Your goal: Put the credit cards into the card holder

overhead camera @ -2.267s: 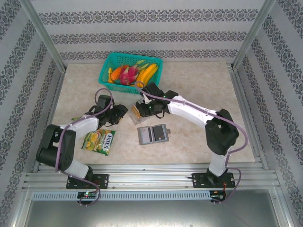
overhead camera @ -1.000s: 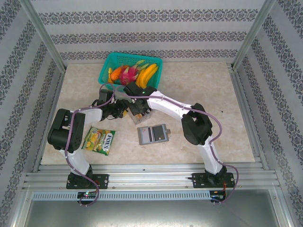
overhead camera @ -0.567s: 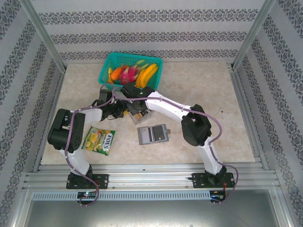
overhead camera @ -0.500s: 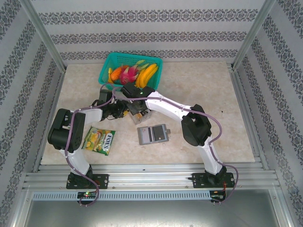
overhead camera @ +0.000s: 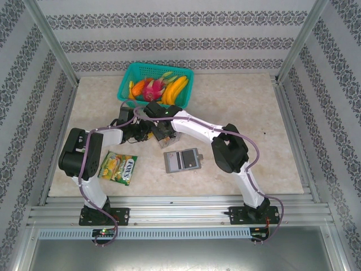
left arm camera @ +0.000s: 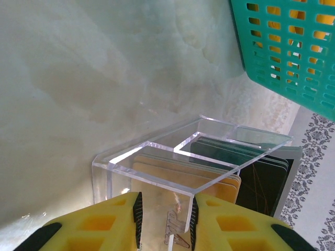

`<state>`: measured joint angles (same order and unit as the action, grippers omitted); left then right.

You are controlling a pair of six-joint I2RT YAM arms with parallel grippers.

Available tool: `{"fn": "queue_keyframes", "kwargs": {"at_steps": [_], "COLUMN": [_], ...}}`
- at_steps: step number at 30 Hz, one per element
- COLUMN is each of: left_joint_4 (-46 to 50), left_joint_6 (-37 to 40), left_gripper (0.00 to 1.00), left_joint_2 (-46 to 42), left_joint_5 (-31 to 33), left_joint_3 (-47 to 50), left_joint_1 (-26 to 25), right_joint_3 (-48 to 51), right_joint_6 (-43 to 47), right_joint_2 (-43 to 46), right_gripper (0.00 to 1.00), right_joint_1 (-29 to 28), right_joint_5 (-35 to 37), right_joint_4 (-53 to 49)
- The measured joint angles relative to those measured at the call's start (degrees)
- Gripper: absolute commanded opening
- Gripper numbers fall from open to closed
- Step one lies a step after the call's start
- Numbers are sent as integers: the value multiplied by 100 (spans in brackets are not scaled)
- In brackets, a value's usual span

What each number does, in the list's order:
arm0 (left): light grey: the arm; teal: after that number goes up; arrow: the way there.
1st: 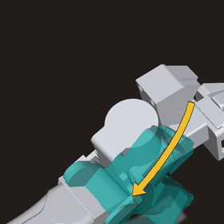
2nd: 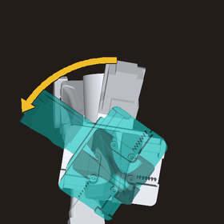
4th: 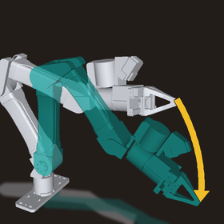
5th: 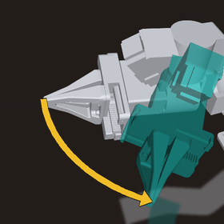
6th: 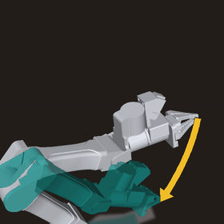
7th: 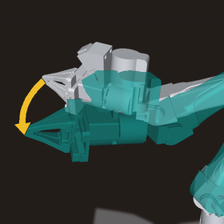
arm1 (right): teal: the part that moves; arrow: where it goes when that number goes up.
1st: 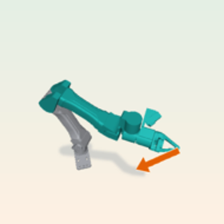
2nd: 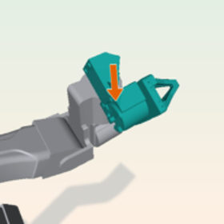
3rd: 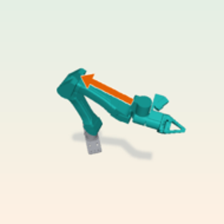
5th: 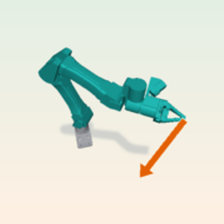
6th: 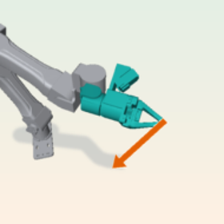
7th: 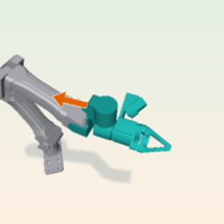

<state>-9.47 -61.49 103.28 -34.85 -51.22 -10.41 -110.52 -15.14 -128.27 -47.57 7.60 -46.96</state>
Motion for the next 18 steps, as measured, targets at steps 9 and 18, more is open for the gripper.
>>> {"fn": "queue_keyframes", "kwargs": {"at_steps": [9,18], "left_joint_4": [0,-7], "left_joint_6": [26,39], "left_gripper": [29,28], "left_joint_2": [2,0], "left_joint_5": [-9,-7], "left_joint_3": [-2,-2], "left_joint_1": [0,0], "right_joint_3": [-87,-345], "right_joint_6": [-4,55], "right_joint_2": [-96,-319], "right_gripper": [43,43], "right_joint_1": [20,-42], "right_joint_5": [26,452], "right_joint_4": [-37,-216]}}
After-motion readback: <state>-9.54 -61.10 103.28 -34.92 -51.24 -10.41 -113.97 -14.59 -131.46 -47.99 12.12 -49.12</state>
